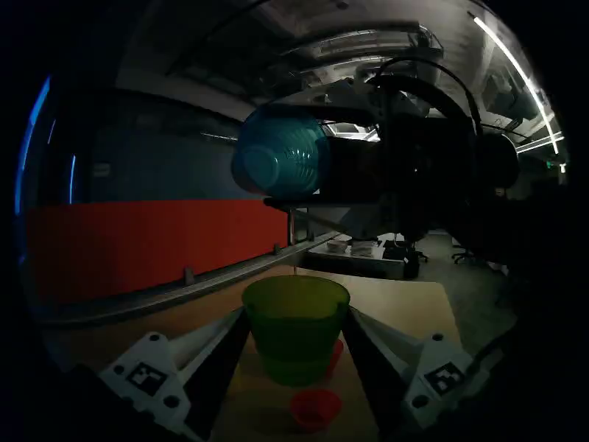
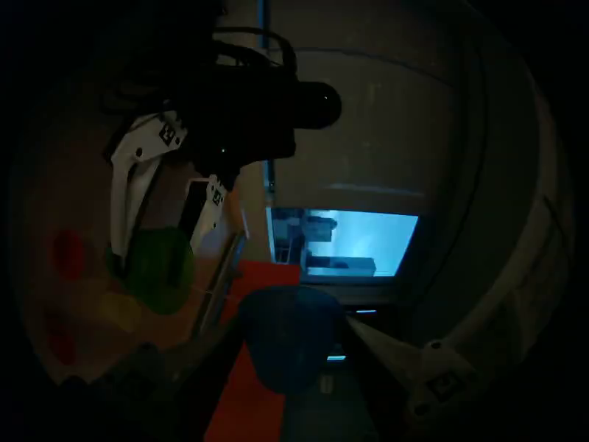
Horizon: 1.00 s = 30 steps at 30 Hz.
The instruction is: Pour water
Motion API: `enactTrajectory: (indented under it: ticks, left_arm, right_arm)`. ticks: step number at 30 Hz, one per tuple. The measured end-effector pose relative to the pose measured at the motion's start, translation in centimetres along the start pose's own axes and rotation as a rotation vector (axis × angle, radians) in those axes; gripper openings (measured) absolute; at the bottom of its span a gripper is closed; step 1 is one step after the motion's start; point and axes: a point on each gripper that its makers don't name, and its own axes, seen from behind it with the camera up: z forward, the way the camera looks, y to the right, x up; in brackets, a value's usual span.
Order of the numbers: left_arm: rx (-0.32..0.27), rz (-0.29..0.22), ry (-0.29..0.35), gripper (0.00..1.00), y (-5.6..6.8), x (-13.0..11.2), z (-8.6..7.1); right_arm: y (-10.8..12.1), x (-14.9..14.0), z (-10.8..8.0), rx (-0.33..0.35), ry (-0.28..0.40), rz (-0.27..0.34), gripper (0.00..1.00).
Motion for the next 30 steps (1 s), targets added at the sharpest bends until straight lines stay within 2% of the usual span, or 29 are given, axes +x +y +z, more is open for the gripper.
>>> enactTrajectory:
  ticks: [11, 20, 24, 30]
  left_arm:
    - [0.001, 0.001, -0.002, 0.84, -0.02, -0.19, 0.10]
    - [0.002, 0.006, -0.010, 0.84, 0.02, -0.50, 0.20]
    - [0.001, 0.007, -0.008, 0.84, 0.12, -0.37, 0.26]
    - [0.001, 0.009, -0.007, 0.84, 0.23, -0.27, 0.25]
  right_arm:
    - [-0.38, 0.16, 0.14, 0.005, 0.000, 0.001, 0.92]
    - [-0.45, 0.08, 0.15, 0.004, 0.003, 0.028, 0.91]
    - [-0.47, 0.00, 0.11, 0.000, 0.005, 0.067, 0.91]
    - [-0.03, -0.38, -0.13, -0.027, 0.009, 0.176, 0.91]
